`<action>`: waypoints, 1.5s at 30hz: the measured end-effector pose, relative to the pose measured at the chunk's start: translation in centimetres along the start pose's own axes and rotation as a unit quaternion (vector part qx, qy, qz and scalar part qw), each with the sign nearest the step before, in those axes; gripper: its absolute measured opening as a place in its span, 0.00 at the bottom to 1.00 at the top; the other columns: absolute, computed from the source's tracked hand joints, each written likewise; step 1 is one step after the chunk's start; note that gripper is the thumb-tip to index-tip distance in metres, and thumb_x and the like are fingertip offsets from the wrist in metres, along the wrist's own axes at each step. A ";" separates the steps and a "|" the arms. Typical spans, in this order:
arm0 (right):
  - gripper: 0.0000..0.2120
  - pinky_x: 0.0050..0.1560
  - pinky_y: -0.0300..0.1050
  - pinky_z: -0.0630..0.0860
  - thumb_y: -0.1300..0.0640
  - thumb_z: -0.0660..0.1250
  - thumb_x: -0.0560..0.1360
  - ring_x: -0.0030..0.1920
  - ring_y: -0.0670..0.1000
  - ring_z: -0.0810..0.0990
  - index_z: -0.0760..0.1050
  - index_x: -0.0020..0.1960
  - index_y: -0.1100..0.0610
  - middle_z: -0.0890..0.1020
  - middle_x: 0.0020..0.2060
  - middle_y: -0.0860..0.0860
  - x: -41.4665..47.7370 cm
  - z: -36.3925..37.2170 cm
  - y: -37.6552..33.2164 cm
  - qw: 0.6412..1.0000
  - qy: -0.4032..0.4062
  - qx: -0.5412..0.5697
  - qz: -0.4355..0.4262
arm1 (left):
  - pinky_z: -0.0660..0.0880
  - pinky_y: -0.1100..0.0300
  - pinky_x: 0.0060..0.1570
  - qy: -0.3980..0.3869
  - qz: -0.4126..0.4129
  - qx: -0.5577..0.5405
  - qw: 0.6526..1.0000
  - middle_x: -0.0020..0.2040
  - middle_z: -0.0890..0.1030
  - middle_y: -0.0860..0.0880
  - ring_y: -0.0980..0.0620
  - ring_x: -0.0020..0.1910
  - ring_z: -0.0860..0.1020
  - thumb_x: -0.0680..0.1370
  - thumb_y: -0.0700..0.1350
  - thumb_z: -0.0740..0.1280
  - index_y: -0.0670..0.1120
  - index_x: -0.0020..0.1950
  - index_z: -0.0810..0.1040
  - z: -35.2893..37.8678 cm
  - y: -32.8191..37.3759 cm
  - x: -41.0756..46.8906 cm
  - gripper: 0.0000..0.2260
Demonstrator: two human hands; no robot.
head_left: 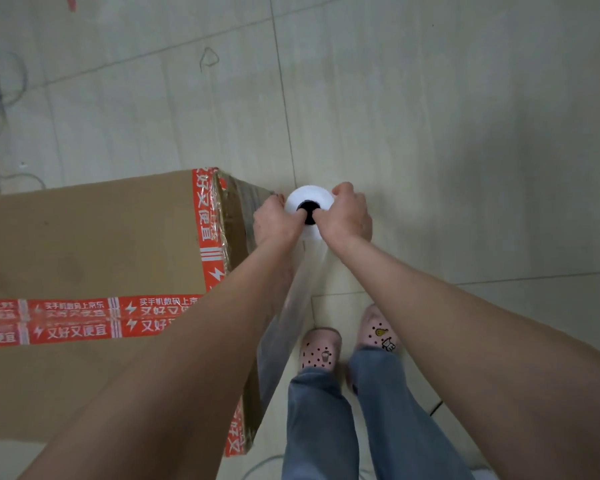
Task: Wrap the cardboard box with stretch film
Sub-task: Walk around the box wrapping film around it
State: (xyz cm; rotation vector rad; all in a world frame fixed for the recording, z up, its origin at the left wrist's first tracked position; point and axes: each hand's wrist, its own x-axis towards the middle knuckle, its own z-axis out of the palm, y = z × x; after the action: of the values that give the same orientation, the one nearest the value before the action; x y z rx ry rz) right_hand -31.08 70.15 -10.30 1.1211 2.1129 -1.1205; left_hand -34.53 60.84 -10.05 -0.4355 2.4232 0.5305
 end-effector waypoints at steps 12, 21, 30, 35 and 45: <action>0.11 0.43 0.42 0.69 0.59 0.65 0.73 0.44 0.55 0.74 0.75 0.55 0.54 0.81 0.50 0.53 1.1 -1.6 0.8 0.999 -0.013 0.041 0.029 | 0.70 0.55 0.38 -0.036 0.258 0.298 0.918 0.55 0.76 0.46 0.43 0.51 0.78 0.76 0.41 0.63 0.46 0.62 0.72 0.7 4.1 1.3 0.14; 0.16 0.41 0.42 0.72 0.59 0.65 0.71 0.47 0.54 0.80 0.79 0.56 0.47 0.83 0.47 0.50 3.3 -2.9 -3.1 0.996 0.013 -0.062 -0.058 | 0.68 0.56 0.38 -0.044 0.214 0.232 0.948 0.50 0.79 0.43 0.42 0.48 0.78 0.74 0.42 0.64 0.41 0.54 0.74 -1.6 5.3 4.8 0.10; 0.19 0.51 0.43 0.74 0.50 0.69 0.71 0.52 0.51 0.79 0.75 0.61 0.53 0.81 0.53 0.49 6.3 -2.4 -7.3 0.995 -0.032 0.086 -0.045 | 0.72 0.56 0.38 -0.016 0.085 0.082 0.993 0.49 0.79 0.41 0.41 0.46 0.79 0.72 0.46 0.66 0.40 0.49 0.74 -5.1 5.6 9.6 0.11; 0.19 0.53 0.54 0.79 0.50 0.67 0.72 0.50 0.56 0.80 0.72 0.61 0.55 0.79 0.53 0.53 7.0 -0.2 -9.6 0.987 -0.094 0.125 0.022 | 0.75 0.55 0.38 -0.035 0.048 0.047 0.997 0.47 0.80 0.42 0.42 0.43 0.81 0.72 0.49 0.66 0.41 0.48 0.72 -6.5 4.7 11.4 0.12; 0.20 0.36 0.43 0.68 0.51 0.69 0.72 0.43 0.54 0.75 0.70 0.59 0.58 0.78 0.50 0.53 7.7 0.1 -11.6 0.995 -0.082 0.048 0.042 | 0.69 0.56 0.40 -0.043 0.227 0.312 0.922 0.54 0.76 0.46 0.44 0.51 0.77 0.75 0.42 0.65 0.45 0.62 0.71 -8.3 7.0 13.0 0.16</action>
State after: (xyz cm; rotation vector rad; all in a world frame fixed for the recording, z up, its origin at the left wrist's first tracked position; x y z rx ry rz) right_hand -44.96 69.64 -10.85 1.1100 1.8866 -1.2406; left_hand -51.49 60.69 -10.23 0.4200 2.4363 -0.0627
